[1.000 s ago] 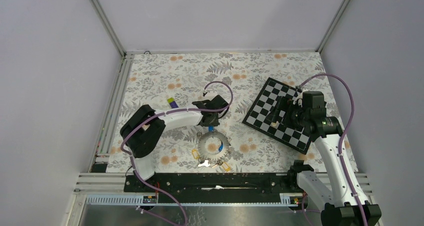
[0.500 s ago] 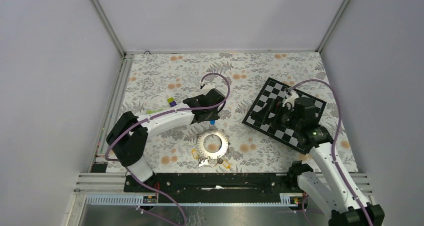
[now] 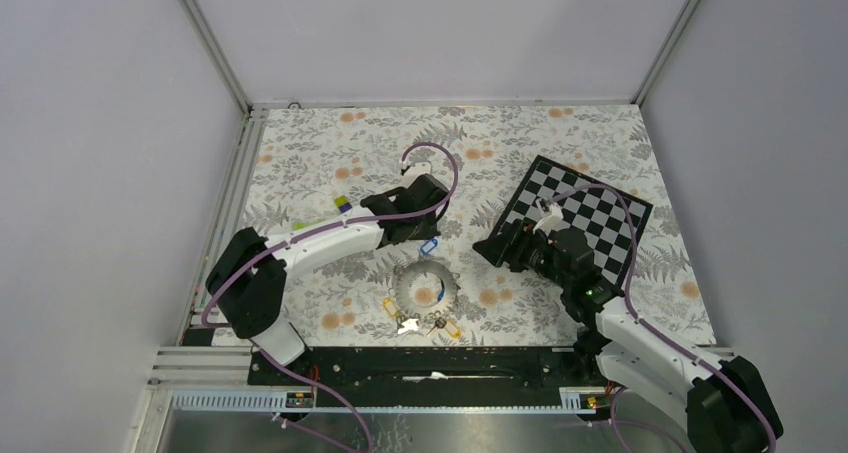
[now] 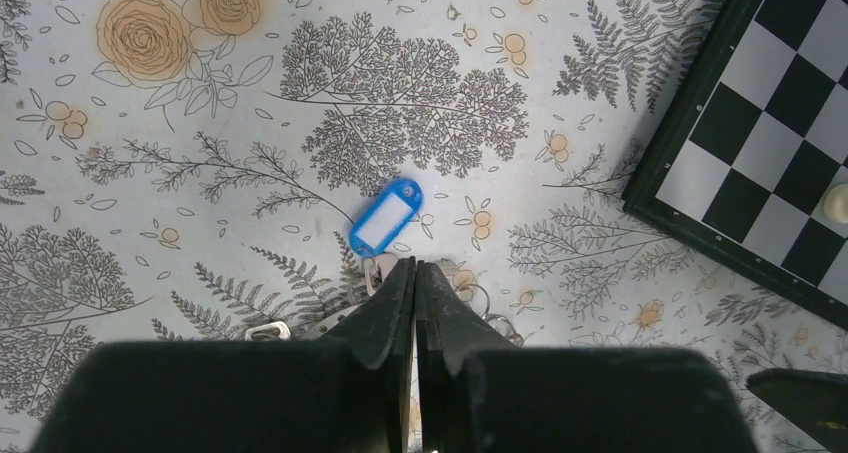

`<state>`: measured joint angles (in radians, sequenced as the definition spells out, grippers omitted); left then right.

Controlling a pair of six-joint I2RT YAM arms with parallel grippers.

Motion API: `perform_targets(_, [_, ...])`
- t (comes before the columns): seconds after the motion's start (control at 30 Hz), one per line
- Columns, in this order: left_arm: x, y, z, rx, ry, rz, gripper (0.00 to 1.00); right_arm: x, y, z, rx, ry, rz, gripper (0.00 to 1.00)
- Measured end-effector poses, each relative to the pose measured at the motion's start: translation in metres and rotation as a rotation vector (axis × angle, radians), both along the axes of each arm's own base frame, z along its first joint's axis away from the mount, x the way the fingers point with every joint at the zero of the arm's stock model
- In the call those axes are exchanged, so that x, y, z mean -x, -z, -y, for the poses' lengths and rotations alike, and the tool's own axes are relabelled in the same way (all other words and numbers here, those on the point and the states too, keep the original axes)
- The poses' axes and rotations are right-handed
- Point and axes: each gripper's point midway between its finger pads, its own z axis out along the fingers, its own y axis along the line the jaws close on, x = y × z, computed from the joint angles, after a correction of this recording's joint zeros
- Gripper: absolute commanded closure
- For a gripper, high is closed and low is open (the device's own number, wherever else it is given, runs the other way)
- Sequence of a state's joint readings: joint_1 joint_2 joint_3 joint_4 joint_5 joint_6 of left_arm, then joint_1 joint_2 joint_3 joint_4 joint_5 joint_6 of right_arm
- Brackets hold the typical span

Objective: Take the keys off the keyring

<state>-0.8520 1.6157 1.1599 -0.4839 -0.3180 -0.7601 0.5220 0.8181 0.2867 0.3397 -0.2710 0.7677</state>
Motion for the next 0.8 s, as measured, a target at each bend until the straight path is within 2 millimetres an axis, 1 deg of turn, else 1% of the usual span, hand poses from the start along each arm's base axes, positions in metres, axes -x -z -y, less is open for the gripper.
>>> perform_targets(0.07, [0.000,-0.002,0.000,0.004,0.002,0.002,0.96,-0.004,-0.001,-0.003,-0.025,0.005,0.014,0.30])
perform_targets(0.13, [0.000,-0.003,0.001,0.008,0.003,0.003,0.96,-0.009,-0.003,-0.007,-0.052,0.005,0.024,0.28])
perform_targets(0.17, [0.000,-0.003,0.001,0.009,0.004,0.003,0.94,-0.011,-0.003,-0.009,-0.059,0.005,0.025,0.27])
perform_targets(0.2, [0.000,-0.003,0.001,0.009,0.004,0.003,0.87,-0.012,-0.002,-0.010,-0.061,0.005,0.021,0.27])
perform_targets(0.23, [0.000,-0.003,0.001,0.008,0.003,0.002,0.77,-0.013,0.001,-0.011,-0.060,0.005,0.015,0.26])
perform_targets(0.33, [0.002,-0.001,-0.003,-0.010,0.000,-0.006,0.58,-0.013,0.004,-0.012,-0.055,0.006,0.004,0.25])
perform_targets(0.47, [0.003,0.003,-0.009,-0.041,-0.009,-0.011,0.44,-0.013,0.004,-0.006,-0.039,0.030,-0.001,0.22])
perform_targets(0.53, [0.002,0.012,-0.011,-0.067,-0.017,-0.023,0.41,-0.012,0.004,-0.002,-0.028,0.047,-0.002,0.21])
perform_targets(0.6, [0.002,0.026,-0.012,-0.099,-0.023,-0.044,0.40,-0.010,0.001,0.002,-0.024,0.061,0.006,0.21])
perform_targets(0.67, [0.002,0.045,-0.016,-0.144,-0.033,-0.074,0.39,-0.009,-0.003,0.005,-0.022,0.076,0.014,0.20])
perform_targets(0.8, [0.004,0.071,-0.020,-0.209,-0.036,-0.118,0.39,-0.008,-0.009,0.013,-0.019,0.110,0.033,0.20])
